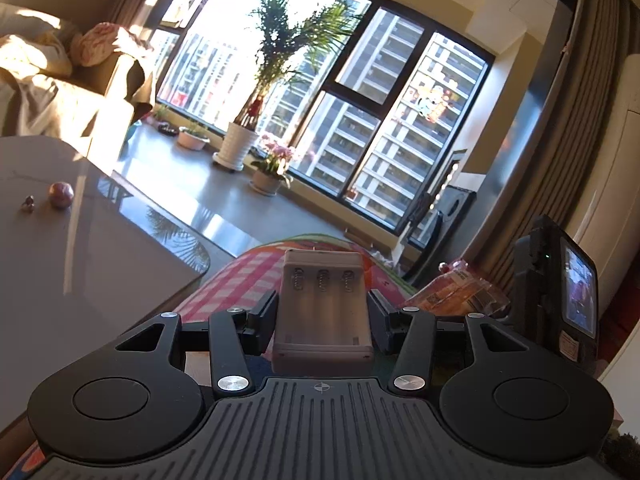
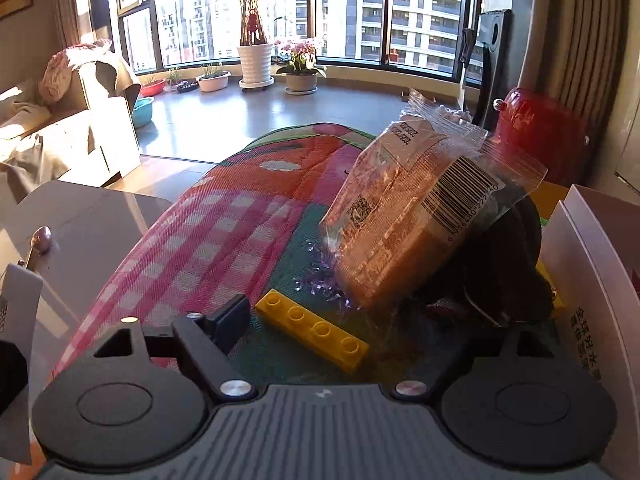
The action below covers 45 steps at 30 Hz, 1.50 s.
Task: Organize objects
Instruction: 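Grasp the yellow toy brick with the right tool while the left tool holds the charger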
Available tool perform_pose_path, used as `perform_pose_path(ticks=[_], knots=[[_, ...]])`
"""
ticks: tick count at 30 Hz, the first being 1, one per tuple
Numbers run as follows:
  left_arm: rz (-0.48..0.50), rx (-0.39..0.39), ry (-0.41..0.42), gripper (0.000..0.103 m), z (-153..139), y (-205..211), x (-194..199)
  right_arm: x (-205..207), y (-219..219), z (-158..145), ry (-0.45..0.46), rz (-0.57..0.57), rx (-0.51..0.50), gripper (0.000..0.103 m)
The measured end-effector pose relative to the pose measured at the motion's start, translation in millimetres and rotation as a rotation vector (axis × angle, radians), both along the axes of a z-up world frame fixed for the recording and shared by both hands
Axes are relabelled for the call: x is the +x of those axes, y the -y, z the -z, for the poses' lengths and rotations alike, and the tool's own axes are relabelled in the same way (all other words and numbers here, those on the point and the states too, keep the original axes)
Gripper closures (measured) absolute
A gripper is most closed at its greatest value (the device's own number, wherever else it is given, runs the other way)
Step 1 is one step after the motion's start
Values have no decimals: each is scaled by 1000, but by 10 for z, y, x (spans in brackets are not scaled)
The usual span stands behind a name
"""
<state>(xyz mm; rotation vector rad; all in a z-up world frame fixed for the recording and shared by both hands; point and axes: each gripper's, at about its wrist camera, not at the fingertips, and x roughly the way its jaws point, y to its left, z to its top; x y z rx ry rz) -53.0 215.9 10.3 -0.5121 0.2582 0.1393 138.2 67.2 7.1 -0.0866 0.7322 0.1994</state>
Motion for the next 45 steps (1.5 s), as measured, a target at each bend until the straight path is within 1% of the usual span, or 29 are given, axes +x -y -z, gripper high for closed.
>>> perform_pose_path(ticks=[1,2,3,4,6,7,10,12,14,16,18,20,21,22,25,27,28,30,33,36,39,41,43,45], knots=[[0,-5,3,50,8,-4,-16,-57,13,-12,4,-23,-6,41],[1,-9,3,50,10,-9,-12,-131,25,-30,2,-51,-11,48],[2,-11,1,50,20,-16,-4,-213,46,-47,-3,-77,-17,60],[3,-13,0,50,21,-20,-4,-312,65,-68,-9,-109,-28,70],[5,-14,2,50,15,-23,-7,-525,117,-85,-3,-166,-59,77],[6,-13,1,50,15,-21,-10,-640,156,-95,3,-191,-75,79],[7,-1,-6,50,9,7,3,-907,270,-130,15,-253,-107,81],[6,9,-11,50,7,33,12,-958,297,-168,18,-272,-107,81],[1,14,-8,50,7,43,0,-940,324,-199,41,-258,-81,81],[-2,11,-1,50,13,38,-15,-804,320,-239,49,-245,-37,78],[-1,10,-4,50,21,40,-7,-652,268,-267,54,-244,-3,78],[-1,9,-7,50,25,39,0,-501,158,-269,74,-250,-5,76],[0,7,-6,50,27,37,0,-420,102,-256,74,-250,-14,72],[1,4,-4,50,24,36,-1,-331,52,-226,63,-240,-22,70],[4,-5,-3,50,32,20,3,-153,-1,-102,9,-207,-37,70],[8,-13,-5,50,42,0,4,-178,30,-91,9,-211,-23,70],[8,-16,-5,50,45,-3,4,-205,45,-103,4,-216,-25,76],[8,-16,-5,50,43,-11,-1,-287,89,-121,-16,-228,-28,89],[8,-18,1,50,41,-14,-3,-511,216,-167,-48,-256,-22,89],[11,-13,-2,50,42,-3,0,-897,457,-201,-57,-291,-27,89],[37,26,-25,50,2,76,34,-1265,808,-201,-83,-273,-30,89],[99,25,-61,50,-33,206,51,-1482,1070,-213,-90,-247,-28,89],[193,11,-102,50,-74,414,60,-1670,1294,-227,-94,-229,-41,89],[271,54,-142,50,-130,689,60,-1825,1476,-241,-76,-198,-70,87]])
